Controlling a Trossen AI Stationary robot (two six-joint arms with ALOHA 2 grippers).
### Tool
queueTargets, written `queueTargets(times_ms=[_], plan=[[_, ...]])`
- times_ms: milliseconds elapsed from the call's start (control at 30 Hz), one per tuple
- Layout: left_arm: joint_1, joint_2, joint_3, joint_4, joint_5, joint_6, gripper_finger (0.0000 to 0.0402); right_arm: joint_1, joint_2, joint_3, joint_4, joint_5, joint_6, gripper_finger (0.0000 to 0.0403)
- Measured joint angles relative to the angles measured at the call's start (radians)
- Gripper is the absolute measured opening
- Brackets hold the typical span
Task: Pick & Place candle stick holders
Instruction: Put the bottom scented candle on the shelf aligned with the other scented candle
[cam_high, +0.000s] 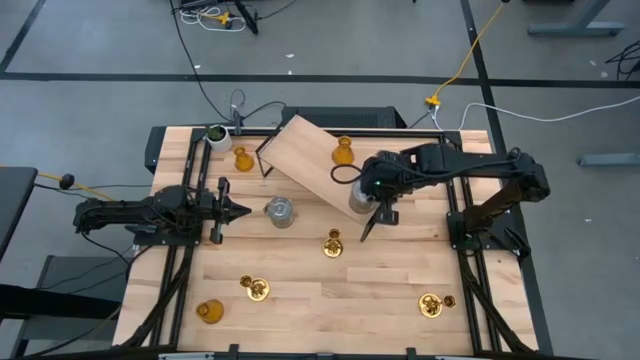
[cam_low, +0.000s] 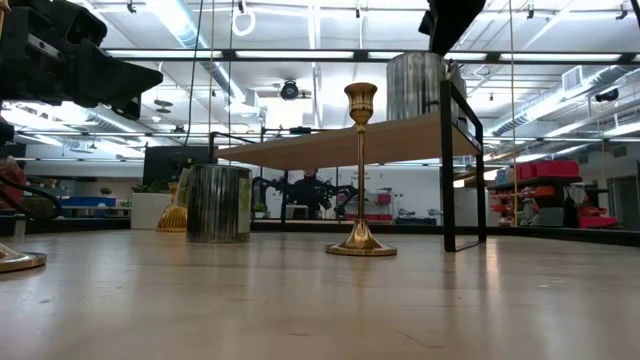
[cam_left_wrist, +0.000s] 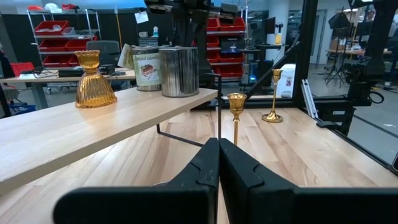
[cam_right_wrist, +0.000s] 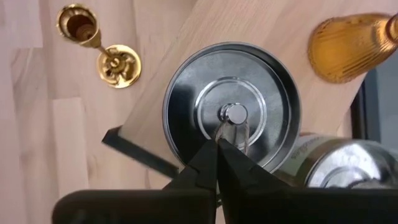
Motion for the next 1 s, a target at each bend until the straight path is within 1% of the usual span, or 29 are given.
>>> queueTargets(times_ms=[467, 633, 1000], plan=[[0.0, 0.0, 0.0, 0.0, 0.0, 0.0, 0.0012, 0.0, -0.008, -0.001, -0.003, -0.01, 0.001, 0.0006], [0.0, 0.0, 0.0, 0.0, 0.0, 0.0, 0.0012, 0.0, -0.01, -0.001, -0.004, -0.051, 0.001, 0.0005], [0.0, 0.0, 0.0, 0.0, 0.0, 0.0, 0.0012, 0.0, -0.062, 0.0, 0.018, -0.053, -0.006, 0.0004]])
